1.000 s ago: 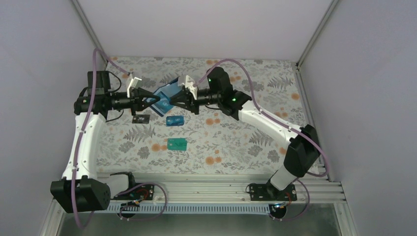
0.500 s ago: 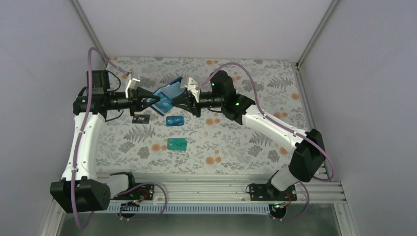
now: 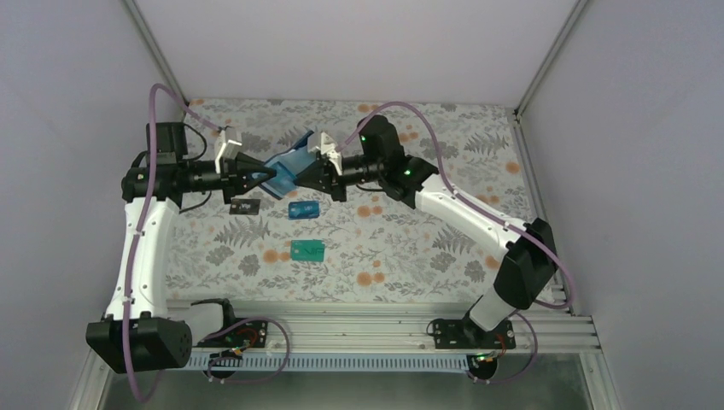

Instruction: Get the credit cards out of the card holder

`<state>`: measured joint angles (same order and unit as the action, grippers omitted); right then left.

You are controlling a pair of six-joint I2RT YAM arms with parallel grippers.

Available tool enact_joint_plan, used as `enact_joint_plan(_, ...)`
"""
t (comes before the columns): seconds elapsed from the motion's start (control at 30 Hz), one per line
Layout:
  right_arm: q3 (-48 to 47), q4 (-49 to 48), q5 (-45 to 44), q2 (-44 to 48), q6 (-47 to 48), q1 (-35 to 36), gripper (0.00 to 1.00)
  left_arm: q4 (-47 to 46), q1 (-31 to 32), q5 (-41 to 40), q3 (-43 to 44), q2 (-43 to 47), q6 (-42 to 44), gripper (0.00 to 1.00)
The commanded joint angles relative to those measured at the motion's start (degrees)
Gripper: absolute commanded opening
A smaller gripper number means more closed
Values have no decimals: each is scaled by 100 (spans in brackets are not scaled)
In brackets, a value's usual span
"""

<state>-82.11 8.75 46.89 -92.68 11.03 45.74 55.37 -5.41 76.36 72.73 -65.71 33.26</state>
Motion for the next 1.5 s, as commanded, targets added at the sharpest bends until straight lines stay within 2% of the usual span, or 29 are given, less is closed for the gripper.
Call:
enact_joint_plan(0.0,167,-333,176,259,-1,109,4,-200,132,475,-89,152,-39,2)
enact_joint_plan(0.3,191,-143,-550,321,-219,-148,4,-435,145,405,-377,173,-183,2)
enact_joint_plan(0.63,132,-118,-289,253,-362,-182,4,-915,145,589,-628,91,-722,3)
enact_joint_plan(0.77,133,-56,-183,301,-382,-226,4,-914,145,638,-656,63,-699,9)
enact_joint_plan(0.97,44,23,-208,352,-374,-261,4,-900,146,643,-685,50,-702,10)
enact_joint_plan(1.07,13,63,-250,356,-374,-305,4,-847,145,681,-673,55,-649,17)
enact_joint_plan(1.3,10,65,-216,396,-377,-337,4,-787,154,740,-672,53,-586,18)
enact_joint_plan(1.47,25,114,-233,499,-340,-370,4,-741,154,753,-688,58,-525,22)
